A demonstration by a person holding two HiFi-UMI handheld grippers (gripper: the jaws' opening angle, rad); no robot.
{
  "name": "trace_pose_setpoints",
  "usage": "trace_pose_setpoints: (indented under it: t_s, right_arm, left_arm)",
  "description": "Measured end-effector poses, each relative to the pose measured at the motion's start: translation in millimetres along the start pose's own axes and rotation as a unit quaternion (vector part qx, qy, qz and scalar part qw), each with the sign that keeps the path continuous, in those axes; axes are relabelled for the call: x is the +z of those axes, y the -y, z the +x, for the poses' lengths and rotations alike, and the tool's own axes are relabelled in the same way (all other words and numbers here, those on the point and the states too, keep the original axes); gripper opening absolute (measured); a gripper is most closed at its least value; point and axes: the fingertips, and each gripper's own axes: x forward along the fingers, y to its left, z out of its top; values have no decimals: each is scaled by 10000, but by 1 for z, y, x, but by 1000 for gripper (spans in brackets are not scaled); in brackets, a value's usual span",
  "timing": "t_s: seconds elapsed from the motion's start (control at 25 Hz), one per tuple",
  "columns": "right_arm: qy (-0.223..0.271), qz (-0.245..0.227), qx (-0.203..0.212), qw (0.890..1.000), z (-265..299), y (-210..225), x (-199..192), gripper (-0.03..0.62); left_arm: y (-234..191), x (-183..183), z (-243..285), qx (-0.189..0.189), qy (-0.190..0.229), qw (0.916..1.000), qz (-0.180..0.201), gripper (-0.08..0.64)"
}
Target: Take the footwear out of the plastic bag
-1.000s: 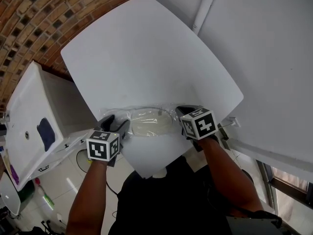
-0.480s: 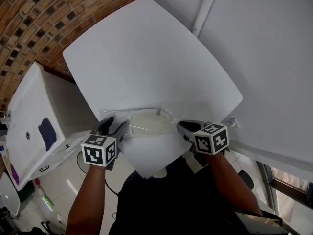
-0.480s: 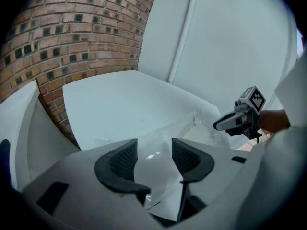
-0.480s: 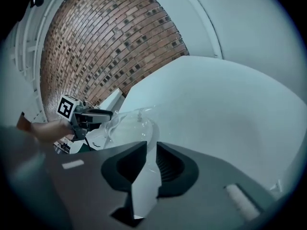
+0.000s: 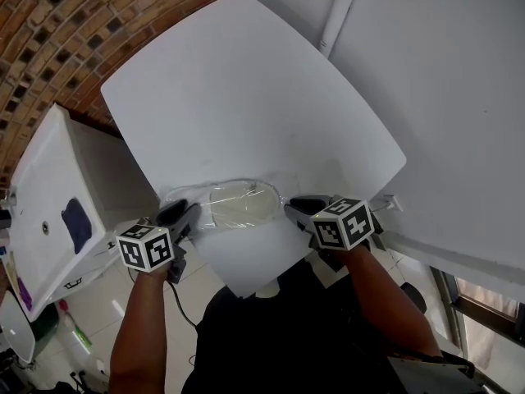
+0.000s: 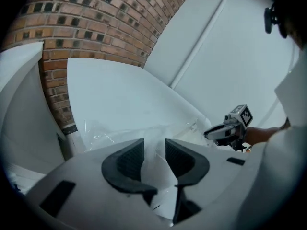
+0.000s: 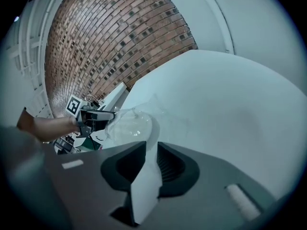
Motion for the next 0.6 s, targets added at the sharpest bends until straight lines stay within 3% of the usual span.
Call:
trace_pose_setpoints:
  t_s: [0.28,0.44,0.6]
  right_arm:
    - [-94,834,488,9953,18,-4,8,114]
    - [-258,911,473,9944,24,-1,8,108]
    - [-269,1060,747,9912,25,-4,11,83]
  left_arm:
    - [-4,-1,-1,-112,126,9998,128,127]
    - [-4,0,-1,-222,159,9996,87,119]
    - [-2,-1,-1,-198,158,9996,132,108]
